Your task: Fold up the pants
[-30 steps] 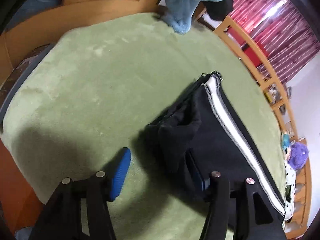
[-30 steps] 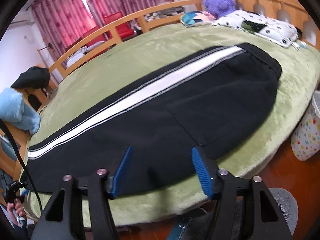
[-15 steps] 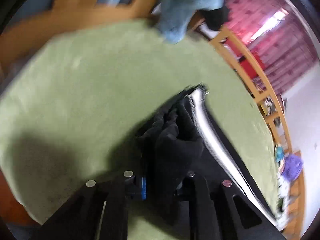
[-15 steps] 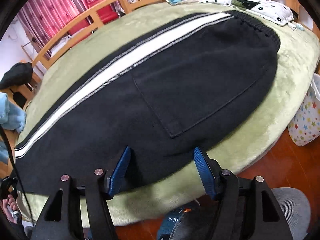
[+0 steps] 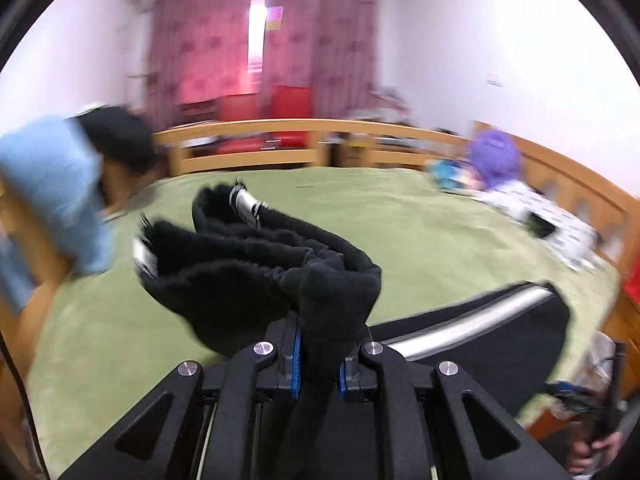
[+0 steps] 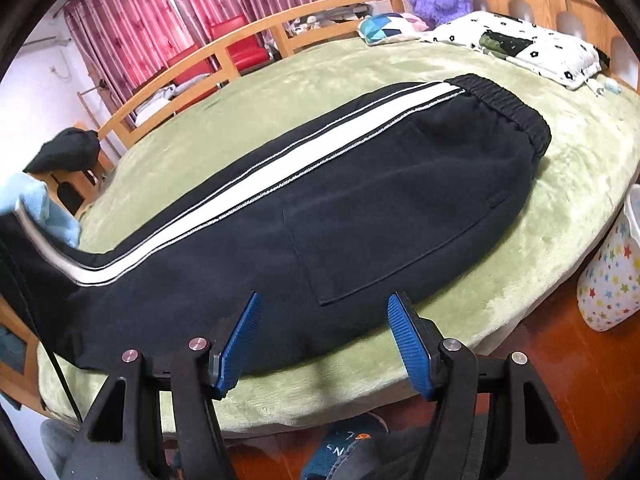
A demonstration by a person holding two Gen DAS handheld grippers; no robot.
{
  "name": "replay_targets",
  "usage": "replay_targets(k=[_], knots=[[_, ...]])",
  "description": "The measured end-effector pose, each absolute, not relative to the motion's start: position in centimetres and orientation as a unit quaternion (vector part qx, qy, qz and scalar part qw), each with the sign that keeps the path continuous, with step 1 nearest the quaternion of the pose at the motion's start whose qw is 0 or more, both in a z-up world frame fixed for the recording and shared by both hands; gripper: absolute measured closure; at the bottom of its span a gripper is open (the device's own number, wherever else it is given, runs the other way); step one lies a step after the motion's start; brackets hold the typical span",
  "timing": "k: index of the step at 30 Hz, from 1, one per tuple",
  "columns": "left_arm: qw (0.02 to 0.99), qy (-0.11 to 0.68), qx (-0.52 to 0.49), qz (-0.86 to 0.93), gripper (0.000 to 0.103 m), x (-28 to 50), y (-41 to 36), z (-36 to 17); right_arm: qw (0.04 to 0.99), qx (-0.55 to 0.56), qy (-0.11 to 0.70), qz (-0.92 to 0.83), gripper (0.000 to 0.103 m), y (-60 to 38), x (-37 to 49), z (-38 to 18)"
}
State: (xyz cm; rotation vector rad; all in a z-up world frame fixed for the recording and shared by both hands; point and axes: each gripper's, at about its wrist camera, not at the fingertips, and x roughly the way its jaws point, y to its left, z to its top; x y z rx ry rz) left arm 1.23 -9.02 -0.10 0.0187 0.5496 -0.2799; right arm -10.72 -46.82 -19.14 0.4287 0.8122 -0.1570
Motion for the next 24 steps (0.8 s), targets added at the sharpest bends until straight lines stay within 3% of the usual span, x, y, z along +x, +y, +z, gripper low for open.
replay_targets(k=[5,7,13,24], knots=[[0.910,0.343,-0.039,-0.230,0.085,2.4,-19.5,-4.5,0.894,0.221,0.384,-0.066,0.038,-48.5,-12.3,-19.0],[0.877,0.389,-0.066,-0.274,0.066,2.8,-21.3,-7.3,0.895,0.222,0.379,-0.072,0.037,-49.3,-13.1,-18.9],[0.857,0.437,-0.099,-0.252,0.047,1.4,-18.7,-12.0,0.891,0.250,0.376,-0.047,0.037,-50.0,-14.5,-19.8],[0.904,0.412,-0.075,-0.085,0.047,1.2,-7.4,-13.9,0.912,0.189,0.357,0.073,0.037,-41.7,-6.0,-18.7]])
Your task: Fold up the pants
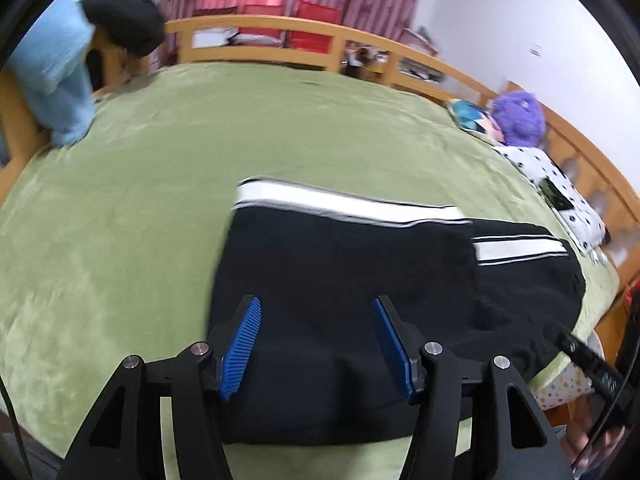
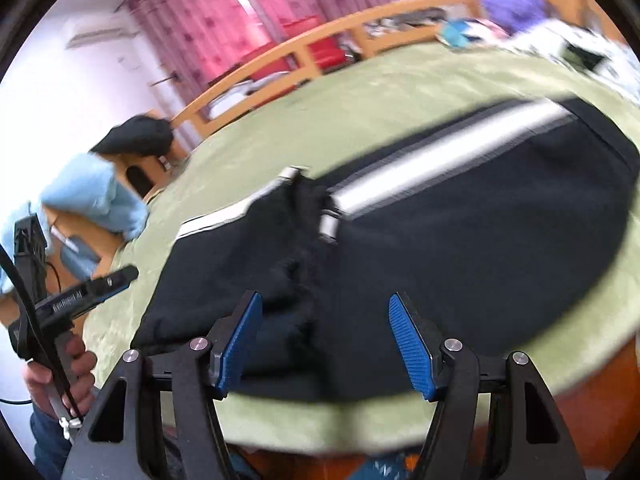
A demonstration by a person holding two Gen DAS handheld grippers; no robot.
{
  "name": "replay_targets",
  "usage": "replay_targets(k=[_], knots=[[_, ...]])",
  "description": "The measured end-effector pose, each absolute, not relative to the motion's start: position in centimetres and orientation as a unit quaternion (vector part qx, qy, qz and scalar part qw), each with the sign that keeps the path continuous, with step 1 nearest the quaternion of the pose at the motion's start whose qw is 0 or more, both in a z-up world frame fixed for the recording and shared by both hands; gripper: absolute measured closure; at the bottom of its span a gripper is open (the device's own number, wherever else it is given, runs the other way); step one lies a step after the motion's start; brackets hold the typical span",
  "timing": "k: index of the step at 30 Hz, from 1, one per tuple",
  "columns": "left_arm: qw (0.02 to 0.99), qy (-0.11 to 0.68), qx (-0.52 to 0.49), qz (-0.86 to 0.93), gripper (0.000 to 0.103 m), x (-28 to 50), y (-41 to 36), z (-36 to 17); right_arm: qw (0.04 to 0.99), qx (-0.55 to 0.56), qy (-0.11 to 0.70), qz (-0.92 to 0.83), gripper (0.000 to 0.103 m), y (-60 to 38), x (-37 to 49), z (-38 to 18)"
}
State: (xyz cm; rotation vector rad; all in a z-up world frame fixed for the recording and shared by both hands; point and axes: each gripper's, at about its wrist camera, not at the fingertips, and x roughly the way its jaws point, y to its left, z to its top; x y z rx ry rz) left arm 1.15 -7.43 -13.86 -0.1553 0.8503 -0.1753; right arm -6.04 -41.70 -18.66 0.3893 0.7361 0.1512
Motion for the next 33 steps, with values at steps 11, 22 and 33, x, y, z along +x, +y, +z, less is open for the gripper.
replay_targets(k=[11,22,33], knots=[[0.887,0.416,-0.164,-0.116,0.047,0.7,-2.2,-16.6,0.916,0.111,0.358,0.139,0.088,-36.3,-2.6,-17.7],[0.849,0.488,-0.160,-0.120,0.047,2.0,-2.4,-20.7,0.894,0.090,0.424,0.116,0.063,-36.4,-5.8,-21.2],[0.834,0.513,-0.155,-0.128,0.041,2.7,-2.9,-22.7,0.913,0.096,0.386,0.093,0.036,-37.4,3.9,-17.9]])
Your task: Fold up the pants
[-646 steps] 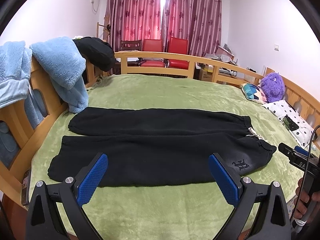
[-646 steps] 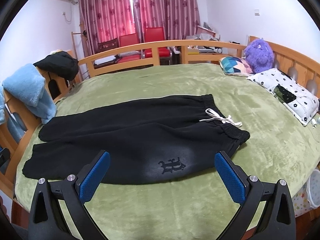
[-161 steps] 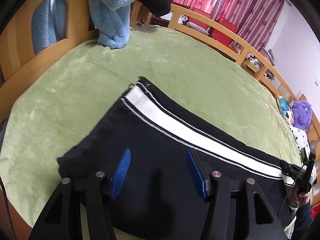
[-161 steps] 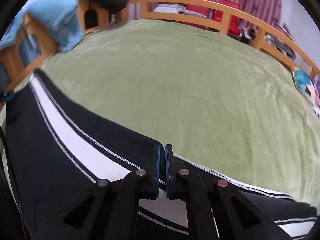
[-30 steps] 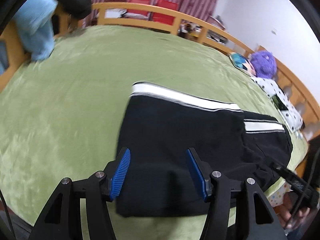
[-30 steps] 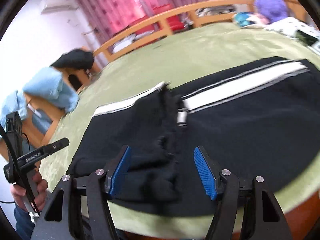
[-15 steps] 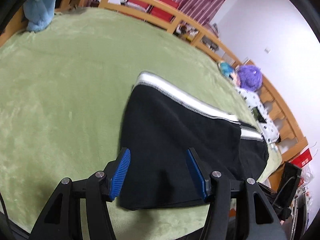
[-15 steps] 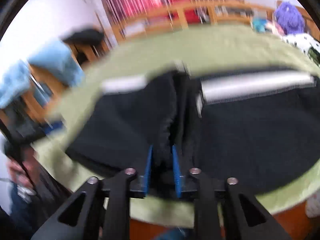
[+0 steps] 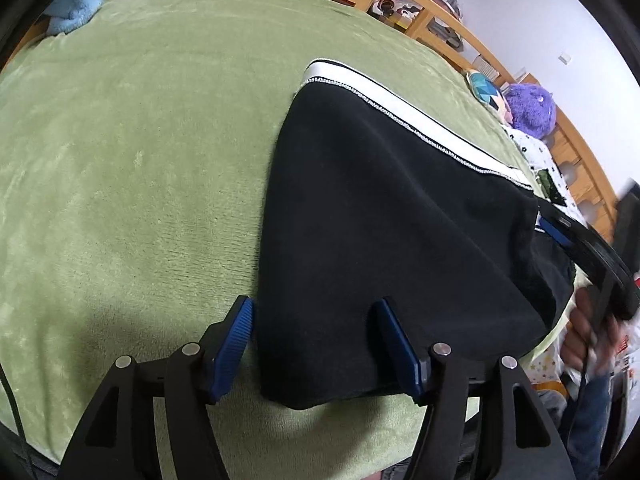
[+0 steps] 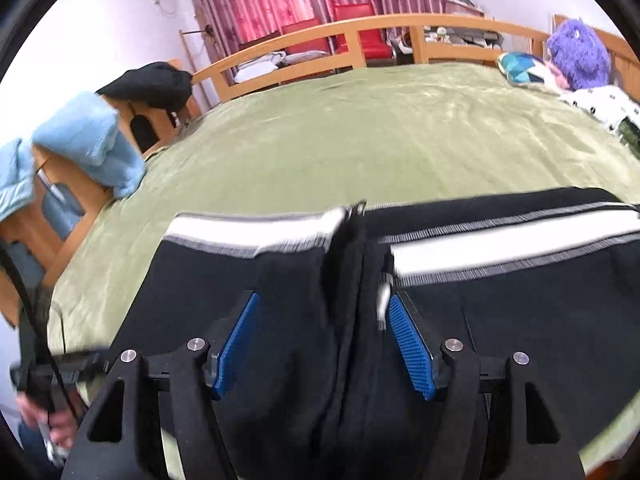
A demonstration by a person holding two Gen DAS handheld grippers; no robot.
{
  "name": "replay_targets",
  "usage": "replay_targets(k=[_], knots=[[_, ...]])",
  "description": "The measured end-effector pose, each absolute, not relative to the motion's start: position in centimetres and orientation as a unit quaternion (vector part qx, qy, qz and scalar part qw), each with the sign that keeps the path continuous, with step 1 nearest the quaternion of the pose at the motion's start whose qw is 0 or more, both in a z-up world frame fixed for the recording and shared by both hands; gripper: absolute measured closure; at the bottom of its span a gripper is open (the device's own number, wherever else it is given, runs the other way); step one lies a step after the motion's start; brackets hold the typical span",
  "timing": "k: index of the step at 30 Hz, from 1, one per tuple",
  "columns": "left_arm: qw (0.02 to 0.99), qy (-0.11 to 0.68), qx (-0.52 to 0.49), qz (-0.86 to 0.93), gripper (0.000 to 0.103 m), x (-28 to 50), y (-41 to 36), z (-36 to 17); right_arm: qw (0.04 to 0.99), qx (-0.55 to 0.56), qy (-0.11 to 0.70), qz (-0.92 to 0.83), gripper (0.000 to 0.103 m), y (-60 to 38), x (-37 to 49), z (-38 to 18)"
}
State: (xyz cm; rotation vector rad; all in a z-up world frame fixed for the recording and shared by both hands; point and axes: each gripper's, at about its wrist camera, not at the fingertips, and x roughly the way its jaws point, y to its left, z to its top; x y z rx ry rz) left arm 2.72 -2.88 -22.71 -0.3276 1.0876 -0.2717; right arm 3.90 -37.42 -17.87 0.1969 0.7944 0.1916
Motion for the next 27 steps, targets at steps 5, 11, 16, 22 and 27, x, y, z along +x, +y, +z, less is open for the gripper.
replay_targets(k=[5,11,16,22,27], knots=[[0.842,0.500,-0.149,-0.138,0.041,2.8,-3.2,-22.2,0.875,0.088,0.468,0.091,0.055,-37.8,10.2,-22.1],[0.851,0.468,-0.171,-0.168,0.041,2.2,-3.1,-21.0,0.880,0.179,0.422,0.122,0.086,-41.9,10.4,-20.4],[0.845,0.491,-0.157,-0.142,0.041,2.5,-3.5,-21.9,0.873,0.082,0.475,0.075,0.058,-39.7,10.2,-22.9],[0.846,0.485,-0.168,-0.143,0.041,2.6,-3.2,-21.7,0.893,0.096,0.434,0.070,0.053,-39.8,3.2,-18.9],[0.846,0.485,-0.164,-0.148,0.041,2.0,-3.2,-22.1,0.890,0.036,0.449,0.063,0.054,-37.7,-1.2,-21.1]])
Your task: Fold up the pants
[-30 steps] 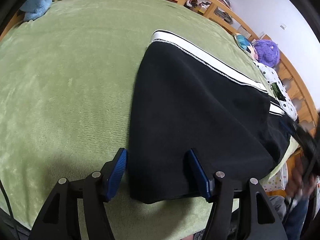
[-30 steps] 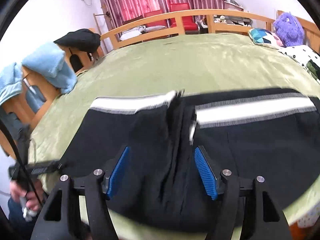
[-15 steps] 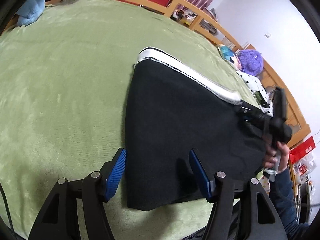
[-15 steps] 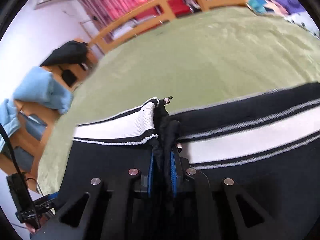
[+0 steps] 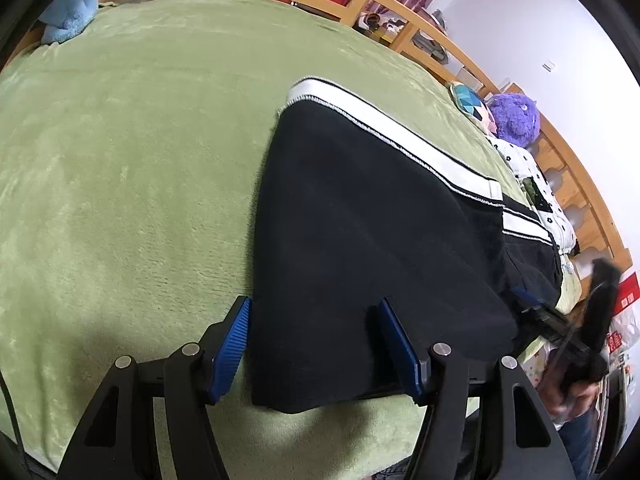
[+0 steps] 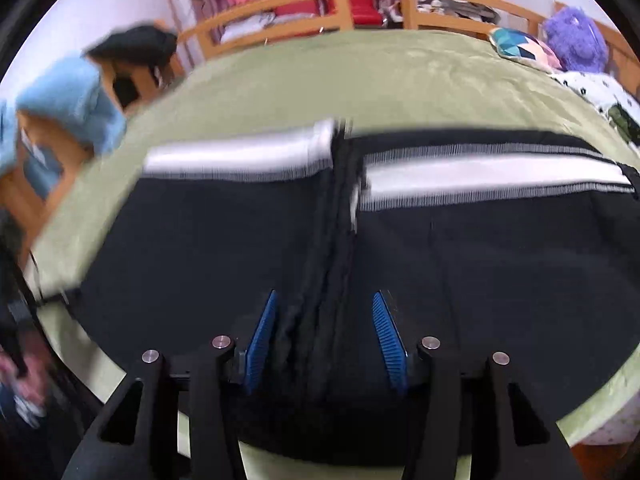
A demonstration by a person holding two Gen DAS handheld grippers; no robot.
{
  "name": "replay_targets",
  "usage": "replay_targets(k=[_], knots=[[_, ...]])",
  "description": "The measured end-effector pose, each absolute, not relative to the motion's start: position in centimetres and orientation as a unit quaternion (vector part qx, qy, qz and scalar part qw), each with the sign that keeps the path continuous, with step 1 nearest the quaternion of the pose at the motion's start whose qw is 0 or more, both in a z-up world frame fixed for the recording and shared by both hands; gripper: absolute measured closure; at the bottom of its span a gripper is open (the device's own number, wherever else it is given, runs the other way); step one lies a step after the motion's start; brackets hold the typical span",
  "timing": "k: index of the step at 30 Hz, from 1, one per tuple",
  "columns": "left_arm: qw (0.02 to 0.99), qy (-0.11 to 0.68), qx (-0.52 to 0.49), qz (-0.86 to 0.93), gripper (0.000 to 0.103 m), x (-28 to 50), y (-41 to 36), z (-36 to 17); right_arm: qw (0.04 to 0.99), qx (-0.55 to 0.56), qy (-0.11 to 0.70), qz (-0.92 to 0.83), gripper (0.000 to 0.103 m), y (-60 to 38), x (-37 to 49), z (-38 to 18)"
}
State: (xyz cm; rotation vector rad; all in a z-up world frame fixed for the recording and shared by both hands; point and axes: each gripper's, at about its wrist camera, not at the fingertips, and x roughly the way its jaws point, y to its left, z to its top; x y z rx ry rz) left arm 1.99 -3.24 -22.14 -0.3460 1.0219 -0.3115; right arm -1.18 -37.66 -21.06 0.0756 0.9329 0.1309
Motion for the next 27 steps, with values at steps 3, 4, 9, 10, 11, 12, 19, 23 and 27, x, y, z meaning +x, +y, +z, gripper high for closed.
replay_targets(k=[3,4,9,10,11,12,19,23,27], knots=[[0.843,0.489,-0.171,-0.146,0.041,2.1,-3.1,-22.2,0.898,0.033,0.436,0.054,0.053,-37.3,-1.9,-22.8],[0.842,0.489,-0.175,-0.147,0.041,2.0,-2.9,-22.1,0.897,0.037,0.437,0.053,0.053,-37.5,-2.0,-22.6],[0.845,0.481,-0.180,-0.148,0.042,3.0,-2.0,-20.7,0.904,0.099,0.415,0.039,0.043,-40.1,-3.5,-20.4],[0.848,0.480,-0.174,-0.146,0.042,3.3,-2.0,-20.5,0.907,0.101,0.408,0.030,0.040,-40.5,-4.0,-20.0],[0.851,0.477,-0.166,-0.143,0.042,3.6,-2.0,-20.2,0.913,0.096,0.395,0.012,0.040,-41.3,-4.8,-19.4],[0.853,0.476,-0.160,-0.141,0.042,4.0,-2.2,-20.1,0.919,0.085,0.384,-0.012,0.040,-42.2,-5.5,-18.8],[0.834,0.511,-0.162,-0.131,0.046,9.0,-2.6,-22.3,0.906,0.112,0.369,-0.176,0.039,-52.9,-7.2,-19.2],[0.829,0.502,-0.195,-0.149,0.046,10.6,-2.2,-23.0,0.872,0.192,0.406,-0.193,0.039,-59.0,-7.2,-21.8],[0.820,0.508,-0.205,-0.167,0.046,12.2,-2.4,-23.5,0.864,0.268,0.392,-0.168,0.034,-61.9,-6.9,-23.4]])
